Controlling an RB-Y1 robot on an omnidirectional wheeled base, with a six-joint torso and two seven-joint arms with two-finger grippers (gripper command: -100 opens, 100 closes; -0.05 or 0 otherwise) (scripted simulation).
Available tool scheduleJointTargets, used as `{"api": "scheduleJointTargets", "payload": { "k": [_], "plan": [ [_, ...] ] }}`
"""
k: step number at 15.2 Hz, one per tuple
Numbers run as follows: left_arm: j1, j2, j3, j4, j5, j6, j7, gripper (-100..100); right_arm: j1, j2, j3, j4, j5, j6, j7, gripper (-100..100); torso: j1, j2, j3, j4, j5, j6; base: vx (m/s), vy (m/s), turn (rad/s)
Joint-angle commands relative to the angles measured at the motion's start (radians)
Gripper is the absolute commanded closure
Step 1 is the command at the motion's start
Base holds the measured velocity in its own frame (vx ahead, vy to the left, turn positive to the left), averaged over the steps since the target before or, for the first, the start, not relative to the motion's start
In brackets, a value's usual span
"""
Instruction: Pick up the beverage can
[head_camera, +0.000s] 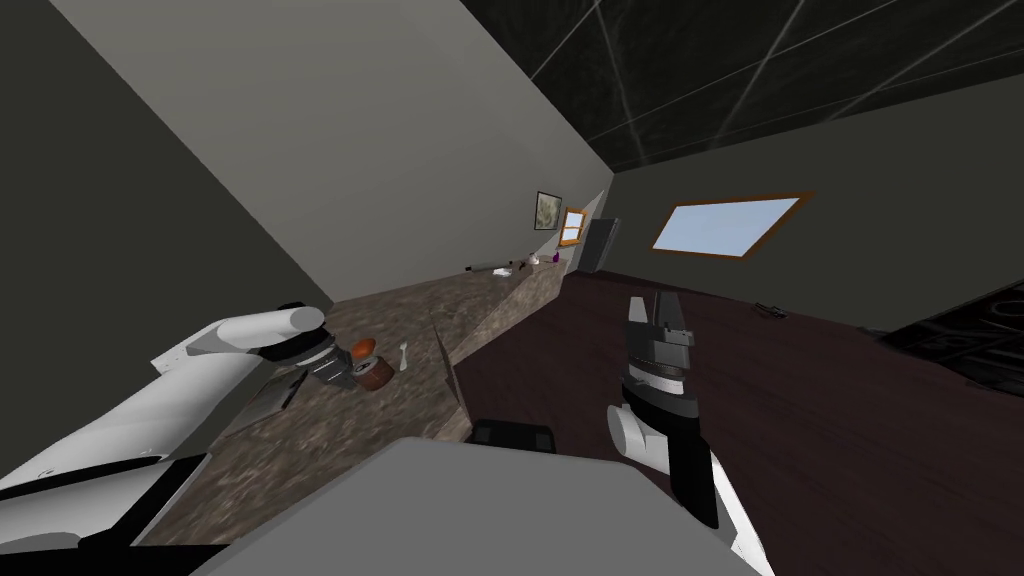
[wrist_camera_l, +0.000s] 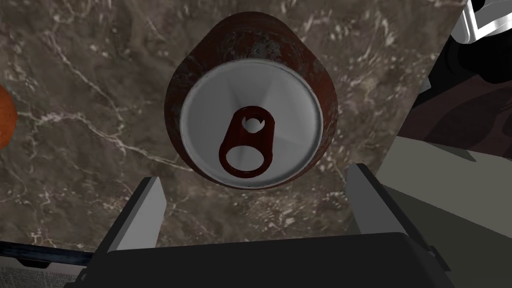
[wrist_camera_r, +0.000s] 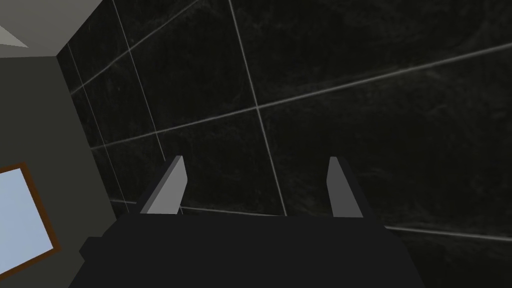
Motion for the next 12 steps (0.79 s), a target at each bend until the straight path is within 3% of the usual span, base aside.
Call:
{"api": "scheduleJointTargets", "payload": {
  "k": [1, 4, 5, 6, 10, 12],
  "plan": [
    [0.0, 0.0, 0.0, 0.0, 0.0, 0.0, 0.0, -100, 0.0, 0.0, 0.0, 0.0, 0.0, 0.0, 0.0, 0, 0.0, 0.0, 0.0, 0.0, 0.0, 0.0, 0.033, -0.006, -0.039],
    [-0.001, -0.033, -0.018, 0.038, -0.027, -0.048, -0.023, -100, 0.0, 0.0, 0.0, 0.0, 0.0, 0.0, 0.0, 0, 0.001, 0.003, 0.002, 0.001, 0.001, -0.001, -0.009, 0.0, -0.012],
    [-0.001, -0.022, -0.013, 0.03, -0.019, -0.03, -0.017, -100, 0.0, 0.0, 0.0, 0.0, 0.0, 0.0, 0.0, 0, 0.001, 0.005, 0.003, 0.001, 0.001, -0.001, -0.014, 0.0, -0.004],
    [0.0, -0.024, -0.013, 0.032, -0.02, -0.035, -0.02, 100, 0.0, 0.0, 0.0, 0.0, 0.0, 0.0, 0.0, 0, 0.001, 0.005, 0.003, 0.001, 0.0, -0.001, 0.0, 0.0, 0.0],
    [0.0, -0.024, -0.013, 0.032, -0.02, -0.035, -0.019, 100, 0.0, 0.0, 0.0, 0.0, 0.0, 0.0, 0.0, 0, 0.002, 0.004, 0.003, 0.001, 0.0, 0.0, 0.0, 0.0, 0.0],
    [-0.001, 0.001, -0.001, 0.002, 0.0, 0.005, 0.001, 100, 0.0, 0.0, 0.0, 0.0, 0.0, 0.0, 0.0, 0, 0.001, 0.004, 0.003, 0.001, -0.001, 0.0, 0.01, 0.0, 0.014]
  ]
}}
